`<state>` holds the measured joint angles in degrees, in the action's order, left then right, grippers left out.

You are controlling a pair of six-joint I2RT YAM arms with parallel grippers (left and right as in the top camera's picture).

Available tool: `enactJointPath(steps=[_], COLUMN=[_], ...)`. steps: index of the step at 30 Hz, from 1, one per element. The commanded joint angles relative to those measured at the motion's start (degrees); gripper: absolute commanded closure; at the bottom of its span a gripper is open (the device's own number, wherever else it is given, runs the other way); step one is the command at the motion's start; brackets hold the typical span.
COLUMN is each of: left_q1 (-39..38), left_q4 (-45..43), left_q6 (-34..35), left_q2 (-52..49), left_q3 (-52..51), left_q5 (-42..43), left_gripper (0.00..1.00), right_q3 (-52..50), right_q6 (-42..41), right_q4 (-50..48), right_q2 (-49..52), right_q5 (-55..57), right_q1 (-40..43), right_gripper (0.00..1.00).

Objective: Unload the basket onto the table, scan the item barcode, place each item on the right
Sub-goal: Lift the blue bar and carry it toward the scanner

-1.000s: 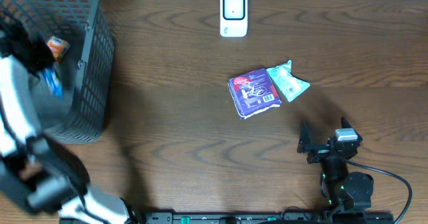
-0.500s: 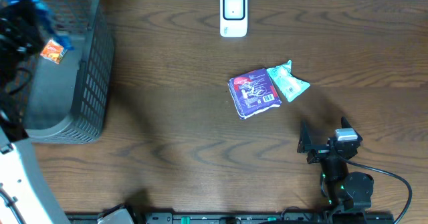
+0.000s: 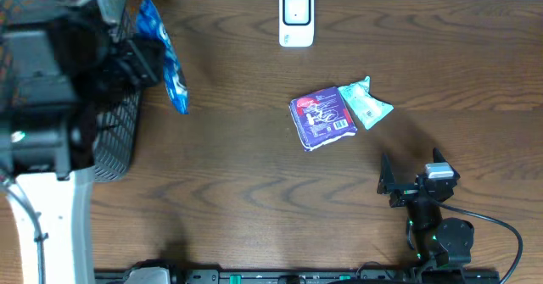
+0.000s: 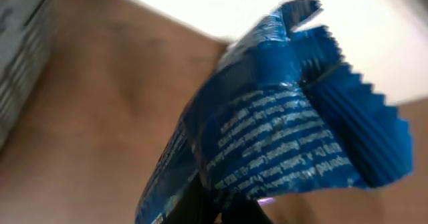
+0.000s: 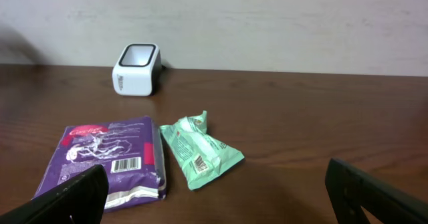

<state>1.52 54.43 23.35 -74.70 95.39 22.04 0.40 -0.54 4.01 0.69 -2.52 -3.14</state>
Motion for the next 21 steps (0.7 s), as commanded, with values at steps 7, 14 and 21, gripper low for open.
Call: enactJointPath(steps=[7,14,21], left_q1=[-12.4,-19.7,-24.1], left_q4=[0.2,-0.3,-3.5], left_q6=[9.6,15.0,19.0], left_q2=[-10.1,-23.5,-32.7], left_q3=[-4.9,-5.6,-5.6], left_q5=[-16.2,-16.8,-16.6], left_gripper=[0.93,0.93,0.92], right_q3=[-0.1,-0.1,-0.1], right_q6=[0.8,0.8,0.8], right_q4=[0.2,0.2,0.2], right_q2=[-0.2,-0.2,-0.2], right_q5=[0.5,0.5,0.5], right_q1=[-0.3,-0.3,-0.3], right_gripper=[0.01,0.01,0.01])
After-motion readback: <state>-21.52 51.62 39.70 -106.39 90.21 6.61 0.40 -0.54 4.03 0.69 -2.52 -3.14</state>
